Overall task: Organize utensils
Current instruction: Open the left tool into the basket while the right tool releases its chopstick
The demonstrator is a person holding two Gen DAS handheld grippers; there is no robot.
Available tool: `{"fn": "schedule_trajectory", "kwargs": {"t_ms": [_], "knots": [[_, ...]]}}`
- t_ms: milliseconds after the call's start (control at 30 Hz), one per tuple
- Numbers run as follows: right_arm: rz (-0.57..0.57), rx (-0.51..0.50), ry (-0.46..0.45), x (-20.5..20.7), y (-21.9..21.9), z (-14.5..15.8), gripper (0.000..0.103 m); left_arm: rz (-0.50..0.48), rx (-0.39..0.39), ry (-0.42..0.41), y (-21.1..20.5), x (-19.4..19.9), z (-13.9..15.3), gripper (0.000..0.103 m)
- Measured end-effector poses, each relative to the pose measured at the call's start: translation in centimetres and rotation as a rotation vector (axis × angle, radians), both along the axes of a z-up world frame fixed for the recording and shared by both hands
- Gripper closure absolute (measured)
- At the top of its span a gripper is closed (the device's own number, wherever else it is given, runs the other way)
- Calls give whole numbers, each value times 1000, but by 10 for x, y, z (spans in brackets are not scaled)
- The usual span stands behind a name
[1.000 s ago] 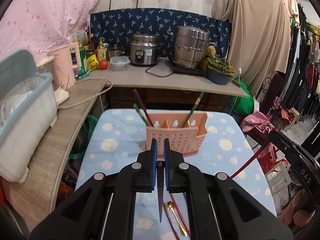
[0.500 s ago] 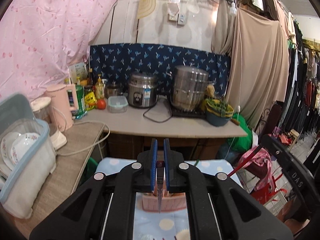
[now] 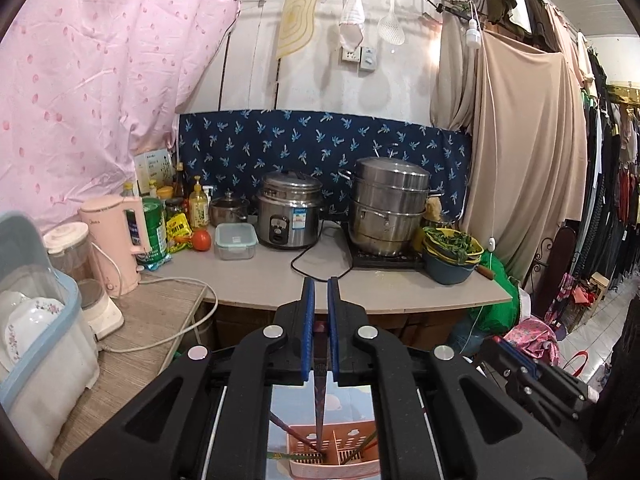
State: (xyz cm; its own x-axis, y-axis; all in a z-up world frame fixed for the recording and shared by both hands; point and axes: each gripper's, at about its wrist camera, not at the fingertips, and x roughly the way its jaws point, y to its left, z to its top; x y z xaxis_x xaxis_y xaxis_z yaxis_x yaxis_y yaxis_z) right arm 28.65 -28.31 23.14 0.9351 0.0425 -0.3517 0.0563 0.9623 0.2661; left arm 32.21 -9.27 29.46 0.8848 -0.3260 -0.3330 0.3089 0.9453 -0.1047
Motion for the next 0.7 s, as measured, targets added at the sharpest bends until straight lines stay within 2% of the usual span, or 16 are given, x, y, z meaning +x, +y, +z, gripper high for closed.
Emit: {"fn": "schedule_trajectory", "kwargs": {"t_ms": [367,467,500,567,633,700], "knots": [[0,-3,107,18,-1,-54,96,8,27,143,-8,34,-74,97],[-8,-7,127,18,-3,-62,95,12,46,162,-9,36,-89,96],[-13,-10,126,16,-4,-63,91,20,47,162,-9,35,-91,96],[-19,-18,131,14,-4,-63,90,30,46,167,-7,33,-95,88],[-22,-20,130,10,-4,-62,88,42,44,164,-5,31,-96,67],[-23,-19,123,5,-5,-60,80,54,47,157,-3,26,-96,60]]}}
